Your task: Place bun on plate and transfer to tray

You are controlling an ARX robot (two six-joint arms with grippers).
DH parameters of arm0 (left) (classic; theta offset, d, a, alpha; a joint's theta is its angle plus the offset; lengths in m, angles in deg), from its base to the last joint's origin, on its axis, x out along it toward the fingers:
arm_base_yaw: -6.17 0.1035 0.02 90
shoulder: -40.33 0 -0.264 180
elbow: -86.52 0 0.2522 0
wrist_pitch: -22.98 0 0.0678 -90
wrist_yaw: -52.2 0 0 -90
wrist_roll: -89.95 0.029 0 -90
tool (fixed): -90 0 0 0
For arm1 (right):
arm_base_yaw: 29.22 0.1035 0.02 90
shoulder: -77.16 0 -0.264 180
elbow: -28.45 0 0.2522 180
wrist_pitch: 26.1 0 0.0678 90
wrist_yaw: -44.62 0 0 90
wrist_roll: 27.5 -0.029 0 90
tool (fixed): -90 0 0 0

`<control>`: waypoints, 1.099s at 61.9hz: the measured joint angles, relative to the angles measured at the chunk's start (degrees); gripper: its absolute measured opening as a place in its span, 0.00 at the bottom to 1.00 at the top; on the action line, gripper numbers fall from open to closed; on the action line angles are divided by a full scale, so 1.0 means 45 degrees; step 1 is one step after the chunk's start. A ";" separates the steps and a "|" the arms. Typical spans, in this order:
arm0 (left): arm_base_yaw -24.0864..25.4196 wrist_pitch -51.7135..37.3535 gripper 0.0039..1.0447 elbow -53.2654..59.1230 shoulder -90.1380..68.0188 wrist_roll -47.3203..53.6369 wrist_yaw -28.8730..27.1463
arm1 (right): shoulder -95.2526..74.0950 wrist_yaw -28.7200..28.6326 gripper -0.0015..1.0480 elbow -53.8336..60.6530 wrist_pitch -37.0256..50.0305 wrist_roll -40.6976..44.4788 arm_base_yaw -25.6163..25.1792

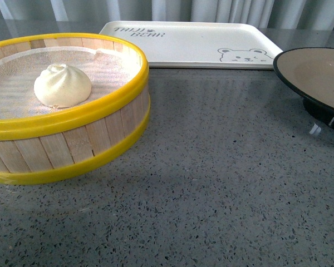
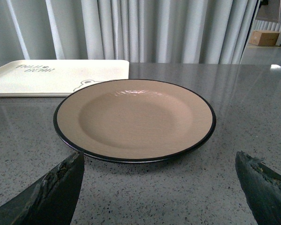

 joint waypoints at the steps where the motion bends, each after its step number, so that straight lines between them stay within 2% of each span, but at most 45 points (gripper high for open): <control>1: 0.0000 0.0000 0.94 0.0000 0.0000 0.0000 0.0000 | 0.0000 0.0000 0.92 0.0000 0.0000 0.0000 0.0000; 68: 0.0000 0.0000 0.94 -0.0005 0.0000 0.0000 0.0000 | 0.0000 0.0000 0.92 0.0000 0.0000 0.0000 0.0000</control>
